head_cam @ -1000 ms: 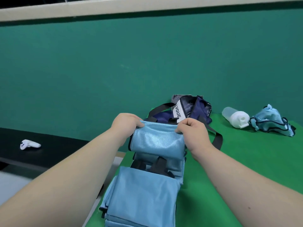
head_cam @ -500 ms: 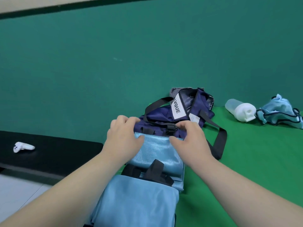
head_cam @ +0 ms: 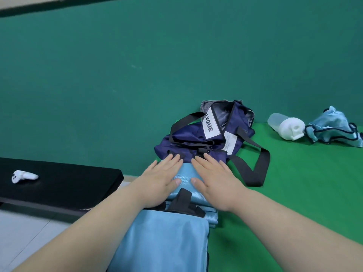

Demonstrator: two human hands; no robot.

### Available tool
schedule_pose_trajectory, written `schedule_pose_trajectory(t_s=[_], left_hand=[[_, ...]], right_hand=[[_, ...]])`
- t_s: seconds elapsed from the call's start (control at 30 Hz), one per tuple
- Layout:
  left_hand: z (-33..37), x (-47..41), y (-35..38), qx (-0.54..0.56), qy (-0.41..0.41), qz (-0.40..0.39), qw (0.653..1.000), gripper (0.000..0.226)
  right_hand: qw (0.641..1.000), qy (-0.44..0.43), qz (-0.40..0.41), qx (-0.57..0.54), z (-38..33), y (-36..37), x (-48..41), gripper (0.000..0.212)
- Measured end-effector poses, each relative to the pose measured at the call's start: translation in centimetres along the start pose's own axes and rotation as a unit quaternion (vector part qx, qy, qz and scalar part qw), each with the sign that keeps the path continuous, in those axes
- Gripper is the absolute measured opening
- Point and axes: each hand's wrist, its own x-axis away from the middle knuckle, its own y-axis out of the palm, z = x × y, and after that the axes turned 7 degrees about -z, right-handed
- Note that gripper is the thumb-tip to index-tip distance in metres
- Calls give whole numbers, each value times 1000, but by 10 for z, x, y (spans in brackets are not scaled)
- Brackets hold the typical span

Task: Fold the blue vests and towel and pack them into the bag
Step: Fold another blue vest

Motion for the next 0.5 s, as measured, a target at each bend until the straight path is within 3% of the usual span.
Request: schedule_pose_trajectory(t_s=[0.2, 0.3, 0.43, 0.5], left_hand=[[1, 2, -10, 31, -5, -29, 999, 58], [1, 12, -28, 52, -22, -4, 998, 57], [4, 52, -46, 67, -15, 52, 996, 55], [17, 81, -45, 76, 6, 59, 995, 55]], right_hand=[[1000, 3, -10, -11, 5, -2, 3, 64], [998, 6, 9, -63, 3, -21, 16, 62], [975, -63, 100, -189, -28, -38, 62, 58], [975, -103, 85, -177, -54, -32, 89, 64]])
